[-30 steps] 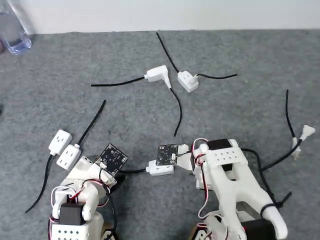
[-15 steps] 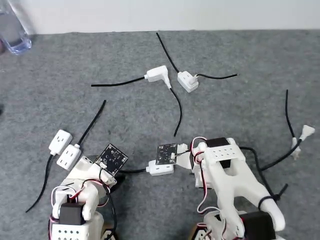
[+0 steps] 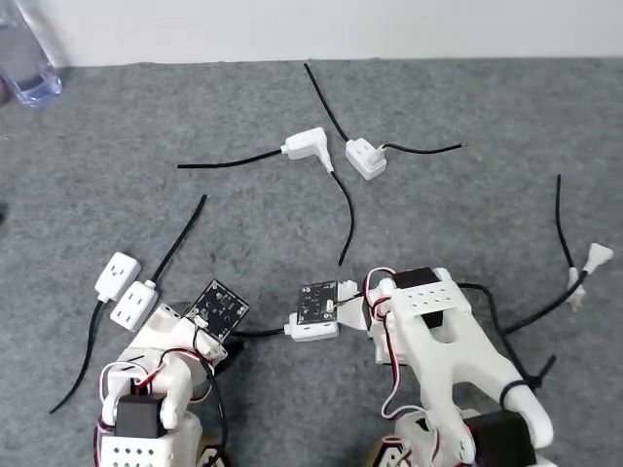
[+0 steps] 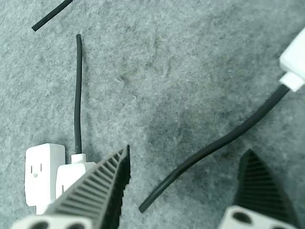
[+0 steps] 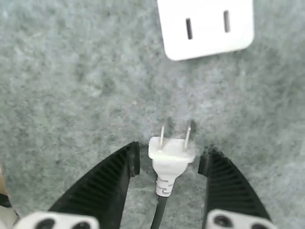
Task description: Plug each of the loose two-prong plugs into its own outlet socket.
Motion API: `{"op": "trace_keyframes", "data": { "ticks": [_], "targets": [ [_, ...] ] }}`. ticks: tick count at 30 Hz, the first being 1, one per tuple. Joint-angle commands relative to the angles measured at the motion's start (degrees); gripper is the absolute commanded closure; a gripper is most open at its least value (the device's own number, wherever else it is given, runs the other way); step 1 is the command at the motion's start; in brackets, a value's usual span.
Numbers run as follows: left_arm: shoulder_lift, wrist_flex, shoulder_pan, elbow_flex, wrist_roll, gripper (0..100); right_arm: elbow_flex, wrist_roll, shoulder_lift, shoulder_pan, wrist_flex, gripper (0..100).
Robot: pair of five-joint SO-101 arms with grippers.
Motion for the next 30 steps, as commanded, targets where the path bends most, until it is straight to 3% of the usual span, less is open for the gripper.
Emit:
{"op": "trace_keyframes", "data": {
  "ticks": [1, 11, 25, 30],
  "targets": [
    [-0.6, 0.4, -0.2, -0.2, -0.4, 66, -1.8, 0.2, 0.2, -0.4, -0.6, 78.2],
    [-0.6, 0.4, -0.3, -0.2, -0.4, 66, -1.7, 2.4, 0.2, 3.1, -0.5, 78.6],
    [-0.6, 0.4, -0.3, -0.2, -0.4, 66, 0.3, 2.3, 2.3, 1.7, -2.6, 78.7],
    [-0.6, 0.4, -0.3, -0.2, -0.4, 66, -1.9, 2.2, 5.3, 1.6, -1.2, 83.5]
  ]
}}
